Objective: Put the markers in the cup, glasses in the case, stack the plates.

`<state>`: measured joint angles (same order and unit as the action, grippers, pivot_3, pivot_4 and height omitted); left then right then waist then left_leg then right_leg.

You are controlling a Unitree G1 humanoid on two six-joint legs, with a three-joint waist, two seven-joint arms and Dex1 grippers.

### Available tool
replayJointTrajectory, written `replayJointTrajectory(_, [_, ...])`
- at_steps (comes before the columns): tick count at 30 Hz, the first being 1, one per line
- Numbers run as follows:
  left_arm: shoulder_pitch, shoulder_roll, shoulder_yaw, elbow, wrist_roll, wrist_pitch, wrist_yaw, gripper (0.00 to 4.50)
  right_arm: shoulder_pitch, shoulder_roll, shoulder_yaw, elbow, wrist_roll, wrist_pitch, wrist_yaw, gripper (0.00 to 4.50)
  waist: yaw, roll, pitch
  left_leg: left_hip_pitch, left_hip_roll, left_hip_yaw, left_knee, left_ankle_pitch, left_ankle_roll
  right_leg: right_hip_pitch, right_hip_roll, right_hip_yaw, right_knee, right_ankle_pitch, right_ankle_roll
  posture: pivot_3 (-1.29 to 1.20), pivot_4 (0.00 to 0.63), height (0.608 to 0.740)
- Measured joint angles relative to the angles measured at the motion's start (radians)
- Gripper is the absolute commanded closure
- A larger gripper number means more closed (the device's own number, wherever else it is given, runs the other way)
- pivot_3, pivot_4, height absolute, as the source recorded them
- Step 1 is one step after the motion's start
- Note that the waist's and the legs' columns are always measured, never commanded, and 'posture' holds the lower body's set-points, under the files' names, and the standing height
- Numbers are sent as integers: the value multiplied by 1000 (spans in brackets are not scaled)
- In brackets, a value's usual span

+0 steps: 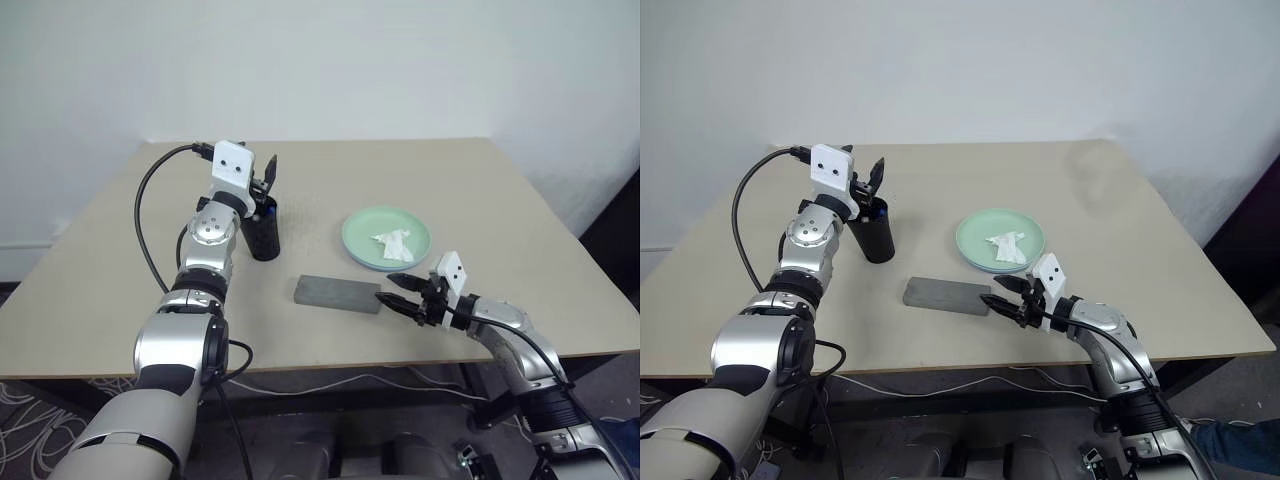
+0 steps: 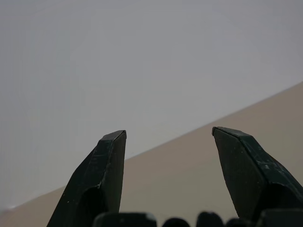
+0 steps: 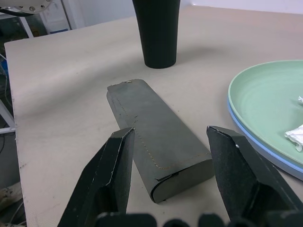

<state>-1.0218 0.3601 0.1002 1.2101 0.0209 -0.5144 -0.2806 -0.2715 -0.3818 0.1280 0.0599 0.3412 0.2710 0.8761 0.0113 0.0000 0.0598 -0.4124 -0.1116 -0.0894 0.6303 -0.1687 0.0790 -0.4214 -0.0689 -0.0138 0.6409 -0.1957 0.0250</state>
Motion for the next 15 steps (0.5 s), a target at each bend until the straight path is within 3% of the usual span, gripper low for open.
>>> replayJointTrajectory(4, [3,-1,29,-38,-67,42,-126,1388,0,-6,0,-2,0,0,1,1863,0,0,0,0,0,0,0,0,0,0,0,0,0,0,0,0,0,738])
replayJointTrajectory(7, [42,8,53,-180,-168,135,-308,1388,1,-15,-4,-4,1,0,2,1863,-2,0,0,0,0,0,0,0,0,0,0,0,0,0,0,0,0,738])
replayJointTrajectory(11, [231,63,44,-475,-272,339,-522,1388,3,-31,-23,-4,1,-1,-1,1863,-15,1,-1,0,0,1,-1,0,0,-1,0,3,0,0,-1,0,0,738])
replayJointTrajectory(15, [448,118,38,-740,-332,529,-594,1388,1,-41,-68,1,2,-21,0,1863,-11,1,0,0,1,0,-1,0,0,-2,1,3,0,1,-2,0,0,738])
